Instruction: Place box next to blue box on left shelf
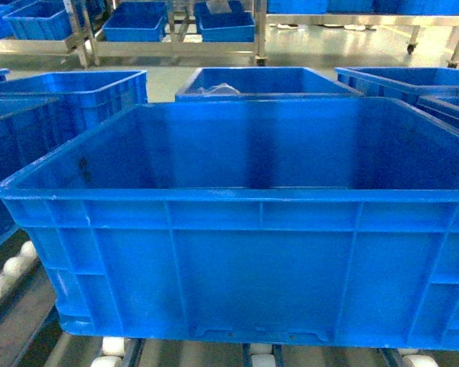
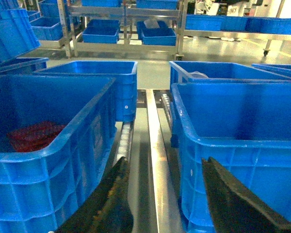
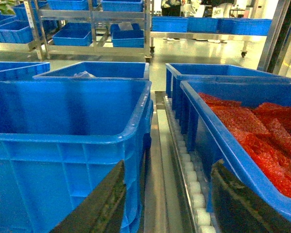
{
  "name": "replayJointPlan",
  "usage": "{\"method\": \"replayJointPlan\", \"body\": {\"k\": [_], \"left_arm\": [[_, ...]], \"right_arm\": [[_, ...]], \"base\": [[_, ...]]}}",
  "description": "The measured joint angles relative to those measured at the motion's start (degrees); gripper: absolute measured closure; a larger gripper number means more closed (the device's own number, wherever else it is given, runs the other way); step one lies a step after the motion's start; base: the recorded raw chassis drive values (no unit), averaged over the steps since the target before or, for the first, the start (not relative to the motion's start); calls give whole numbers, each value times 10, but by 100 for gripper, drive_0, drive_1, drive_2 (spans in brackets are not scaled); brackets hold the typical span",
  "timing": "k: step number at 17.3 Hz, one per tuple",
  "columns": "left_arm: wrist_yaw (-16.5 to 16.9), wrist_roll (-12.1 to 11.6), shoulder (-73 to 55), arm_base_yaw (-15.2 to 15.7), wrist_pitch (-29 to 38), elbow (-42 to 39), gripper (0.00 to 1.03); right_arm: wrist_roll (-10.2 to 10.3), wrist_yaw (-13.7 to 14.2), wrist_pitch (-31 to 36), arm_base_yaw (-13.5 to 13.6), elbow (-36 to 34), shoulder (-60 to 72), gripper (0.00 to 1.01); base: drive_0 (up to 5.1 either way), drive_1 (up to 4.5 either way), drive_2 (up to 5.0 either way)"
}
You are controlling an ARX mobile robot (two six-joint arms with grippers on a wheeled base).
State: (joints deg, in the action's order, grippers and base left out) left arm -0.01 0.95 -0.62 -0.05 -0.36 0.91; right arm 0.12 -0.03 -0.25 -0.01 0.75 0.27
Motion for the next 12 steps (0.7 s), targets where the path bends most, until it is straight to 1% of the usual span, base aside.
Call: {"method": "replayJointPlan", "body": {"k": [5, 6, 7, 12], "left_arm": [[0, 0, 0, 0, 0, 0, 7], [0, -1, 0, 0, 0, 0, 3], [0, -1, 0, 0, 0, 0, 6], [0, -1, 0, 0, 0, 0, 5]], "right_arm": [[0, 0, 0, 0, 0, 0, 3], [0, 0, 0, 0, 0, 0, 2], [0, 0, 0, 0, 0, 0, 4], [0, 0, 0, 0, 0, 0, 3]], "base": [[0, 0, 0], [0, 0, 0], [0, 0, 0], [0, 0, 0]]}}
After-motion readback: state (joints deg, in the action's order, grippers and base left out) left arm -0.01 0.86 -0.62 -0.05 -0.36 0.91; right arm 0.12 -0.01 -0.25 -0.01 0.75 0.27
